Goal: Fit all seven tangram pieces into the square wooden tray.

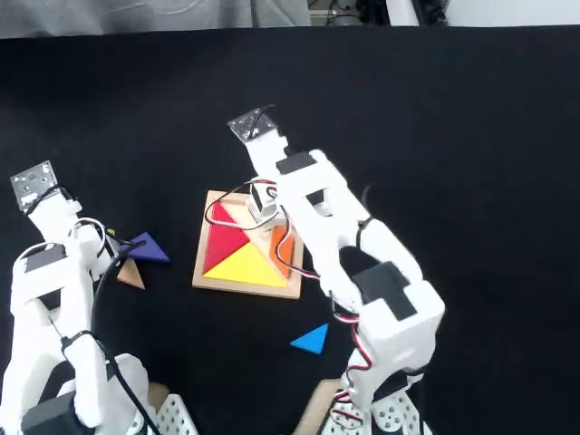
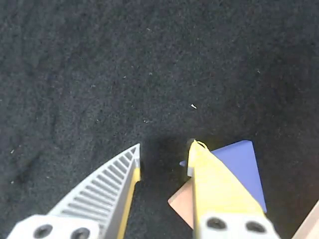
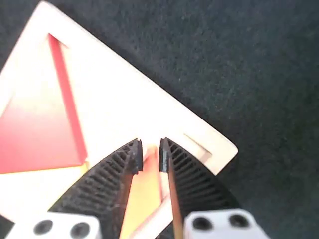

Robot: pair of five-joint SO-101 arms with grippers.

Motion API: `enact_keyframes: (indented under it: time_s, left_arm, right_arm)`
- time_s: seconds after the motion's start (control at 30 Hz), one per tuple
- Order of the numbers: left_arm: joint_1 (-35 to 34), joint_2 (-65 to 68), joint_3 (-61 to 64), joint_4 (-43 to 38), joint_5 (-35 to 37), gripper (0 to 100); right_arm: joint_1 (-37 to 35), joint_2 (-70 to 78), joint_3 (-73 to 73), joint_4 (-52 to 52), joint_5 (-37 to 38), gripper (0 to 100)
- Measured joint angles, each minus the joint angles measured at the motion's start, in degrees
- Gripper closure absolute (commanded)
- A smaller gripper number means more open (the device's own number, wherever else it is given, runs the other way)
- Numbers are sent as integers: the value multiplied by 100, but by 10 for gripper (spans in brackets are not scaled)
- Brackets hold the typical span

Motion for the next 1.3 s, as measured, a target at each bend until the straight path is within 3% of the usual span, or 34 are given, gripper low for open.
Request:
enact_keyframes:
  time_s: [0.67,0.9,1.13,1.3]
  left_arm:
    - [0,0,105,-273,0,834]
    - [0,0,105,-343,0,834]
    - [0,0,105,-343,0,834]
    - [0,0,105,-343,0,834]
  right_arm:
    - [-53,26,-9,712,0,917]
    - [-35,-1160,105,844,0,910]
    - [879,-1477,677,844,-229,828]
    - [949,-1011,677,659,-598,819]
